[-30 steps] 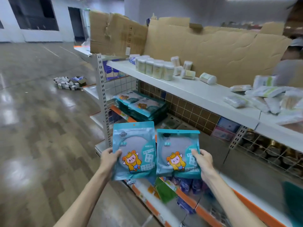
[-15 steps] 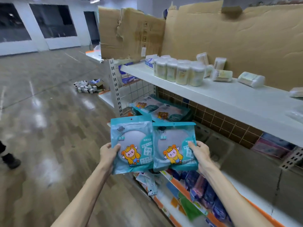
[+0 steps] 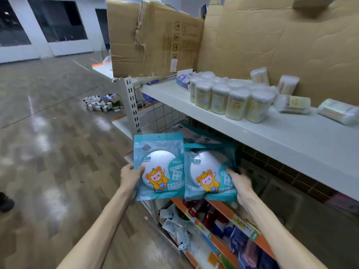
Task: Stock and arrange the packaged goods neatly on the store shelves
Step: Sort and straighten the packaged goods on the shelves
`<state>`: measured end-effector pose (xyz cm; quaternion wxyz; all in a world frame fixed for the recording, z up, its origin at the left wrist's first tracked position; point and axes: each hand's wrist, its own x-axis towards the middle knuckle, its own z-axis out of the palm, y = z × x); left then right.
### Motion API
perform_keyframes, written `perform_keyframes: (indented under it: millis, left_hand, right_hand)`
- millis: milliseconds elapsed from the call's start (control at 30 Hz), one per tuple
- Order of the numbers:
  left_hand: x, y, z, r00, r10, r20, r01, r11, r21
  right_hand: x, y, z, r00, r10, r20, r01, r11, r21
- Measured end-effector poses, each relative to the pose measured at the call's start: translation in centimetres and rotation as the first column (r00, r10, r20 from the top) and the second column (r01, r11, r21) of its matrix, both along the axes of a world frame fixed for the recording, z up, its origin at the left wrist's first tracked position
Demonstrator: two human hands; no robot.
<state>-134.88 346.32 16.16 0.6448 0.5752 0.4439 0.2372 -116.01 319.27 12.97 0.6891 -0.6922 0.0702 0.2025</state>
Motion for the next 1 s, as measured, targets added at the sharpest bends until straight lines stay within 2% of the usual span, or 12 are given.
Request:
perform_keyframes:
  millis: [333, 600, 700, 833, 900, 1000]
  left_hand:
    - [9.5, 6.0, 0.0, 0.978, -0.208, -0.004, 0.208, 0.978, 0.027]
    - [19.2, 13.1, -0.8, 0.893, -0.44, -0.097, 0.45, 0.88, 0.153]
    - [21.9, 14.6, -0.3, 0.863, -0.49, -0.121, 0.505, 0.839, 0.202]
    - [24.7, 16.2, -0.6, 0.83, -0.526, -0.185, 0.558, 0.789, 0.257]
    - [25.9, 16.7, -0.9, 0.825, -0.524, -0.21, 0.564, 0.778, 0.276]
    - [27.4, 17.1, -1.2, 0.799, -0.552, -0.239, 0.601, 0.751, 0.274]
  right_hand:
    - [2.5, 2.7, -0.9, 0.98, -0.197, -0.021, 0.197, 0.98, -0.005]
    - [3.7, 5.6, -1.4, 0.87, -0.482, -0.106, 0.48, 0.876, -0.051]
    - [4.0, 6.4, -1.6, 0.827, -0.558, -0.071, 0.554, 0.83, -0.064]
    - [4.7, 7.5, -0.5, 0.778, -0.624, -0.07, 0.616, 0.78, -0.112]
    - [5.1, 7.9, 0.0, 0.771, -0.624, -0.13, 0.615, 0.782, -0.105]
    - [6.0, 8.2, -0.1, 0.773, -0.622, -0.126, 0.611, 0.783, -0.118]
